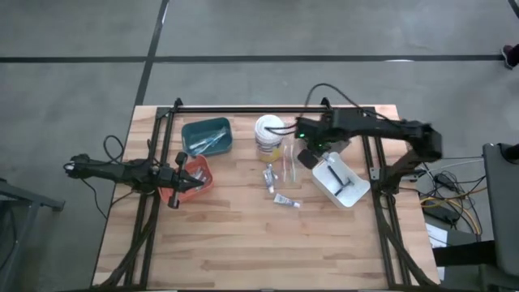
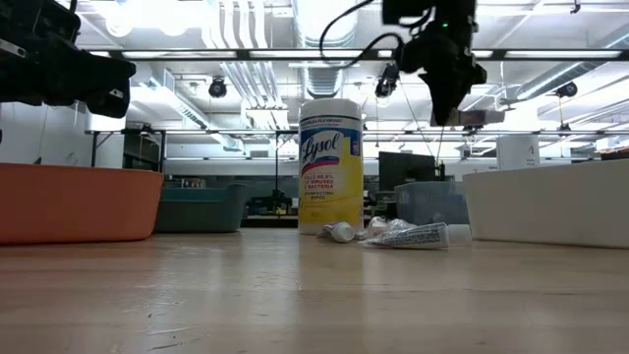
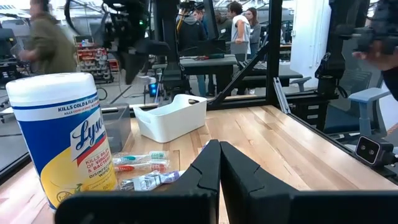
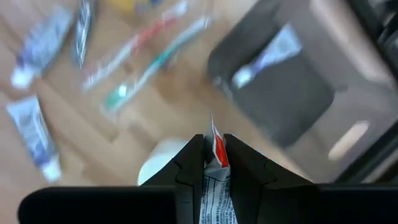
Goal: Pick & Place Travel size toiletries
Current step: Put the bottom right toothpaste into the black bin
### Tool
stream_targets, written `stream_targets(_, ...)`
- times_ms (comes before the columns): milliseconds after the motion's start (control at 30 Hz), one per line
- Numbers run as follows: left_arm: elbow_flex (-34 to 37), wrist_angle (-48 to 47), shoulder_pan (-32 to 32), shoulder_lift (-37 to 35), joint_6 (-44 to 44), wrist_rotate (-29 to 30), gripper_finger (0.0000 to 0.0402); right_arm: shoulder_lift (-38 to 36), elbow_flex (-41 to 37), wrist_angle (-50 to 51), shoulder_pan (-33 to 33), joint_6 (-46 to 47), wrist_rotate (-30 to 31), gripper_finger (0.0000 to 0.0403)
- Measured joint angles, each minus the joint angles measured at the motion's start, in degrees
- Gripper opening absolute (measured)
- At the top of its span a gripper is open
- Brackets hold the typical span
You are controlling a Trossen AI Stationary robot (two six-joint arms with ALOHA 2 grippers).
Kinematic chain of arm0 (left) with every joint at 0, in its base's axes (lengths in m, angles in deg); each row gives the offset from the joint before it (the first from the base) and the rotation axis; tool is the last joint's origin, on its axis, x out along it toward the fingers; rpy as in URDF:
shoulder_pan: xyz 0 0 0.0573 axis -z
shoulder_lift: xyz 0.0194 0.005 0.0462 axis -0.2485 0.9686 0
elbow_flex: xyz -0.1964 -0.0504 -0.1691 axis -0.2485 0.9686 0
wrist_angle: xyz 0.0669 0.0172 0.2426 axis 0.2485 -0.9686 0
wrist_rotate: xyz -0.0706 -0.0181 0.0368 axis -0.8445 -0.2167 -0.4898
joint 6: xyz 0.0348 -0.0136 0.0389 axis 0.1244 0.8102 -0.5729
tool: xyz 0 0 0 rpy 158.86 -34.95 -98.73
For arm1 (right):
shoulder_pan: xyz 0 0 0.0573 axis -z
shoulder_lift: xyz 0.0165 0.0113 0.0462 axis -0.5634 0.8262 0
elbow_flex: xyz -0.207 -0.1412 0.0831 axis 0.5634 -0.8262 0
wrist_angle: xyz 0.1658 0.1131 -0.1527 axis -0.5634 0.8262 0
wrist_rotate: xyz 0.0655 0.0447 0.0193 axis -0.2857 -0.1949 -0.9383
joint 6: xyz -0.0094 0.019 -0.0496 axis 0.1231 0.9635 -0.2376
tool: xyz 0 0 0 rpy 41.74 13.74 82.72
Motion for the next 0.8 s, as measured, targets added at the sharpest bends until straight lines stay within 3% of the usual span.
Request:
stream_targets(267,0.01,0.0,0.0,0.0,-0.01,-0.02,0.0007,-11.12,-13.27,-15.38,2.42,-5.3,14.7,0.0052)
stream_targets(533,0.02,0.0,0.0,-0.02,-0.01,-0.02,0.0007,-15.94,-22.85,-27.3,7.54,-7.52,15.3,0.0052)
stream_targets(800,0.02,0.0,-0.01,-0.02,0.0,0.0,0.0007,-14.93,-27.59,-39.91,11.86,-9.87,15.26,0.0052)
